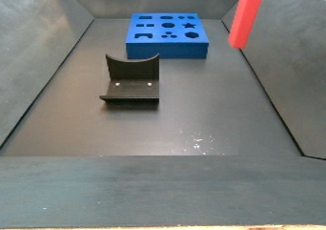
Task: Pick up the rectangle object. Move up. Move to above the board. Insert the rectangle object.
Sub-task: Move to above the board.
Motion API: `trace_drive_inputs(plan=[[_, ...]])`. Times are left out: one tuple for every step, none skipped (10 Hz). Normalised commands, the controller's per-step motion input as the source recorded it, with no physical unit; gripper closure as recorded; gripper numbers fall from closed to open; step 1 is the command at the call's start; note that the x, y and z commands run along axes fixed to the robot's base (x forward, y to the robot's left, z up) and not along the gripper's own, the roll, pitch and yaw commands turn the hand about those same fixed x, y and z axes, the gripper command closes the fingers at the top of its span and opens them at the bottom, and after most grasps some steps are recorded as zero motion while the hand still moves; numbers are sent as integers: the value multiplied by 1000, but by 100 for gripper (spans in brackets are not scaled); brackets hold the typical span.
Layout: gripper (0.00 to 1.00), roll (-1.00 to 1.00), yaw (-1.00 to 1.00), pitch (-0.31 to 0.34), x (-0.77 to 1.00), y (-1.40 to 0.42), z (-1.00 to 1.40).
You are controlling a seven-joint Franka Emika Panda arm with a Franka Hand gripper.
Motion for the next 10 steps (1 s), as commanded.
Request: trace_drive_inputs(plan=[[100, -38, 41, 80, -73, -125, 1000], [100, -36, 41, 84, -66, -118, 1000], [100, -33, 40, 86, -48, -112, 1000], [100, -30, 39, 87, -36, -103, 1000], [100, -29, 40, 85, -23, -87, 901], [100, -26, 41, 87, -14, -67, 762], [100, -25, 40, 85, 0, -48, 580], [100, -26, 39, 85, 5, -37, 443], [100, -31, 37, 85, 5, -33, 258], [100, -69, -382, 438, 676, -1000, -10]])
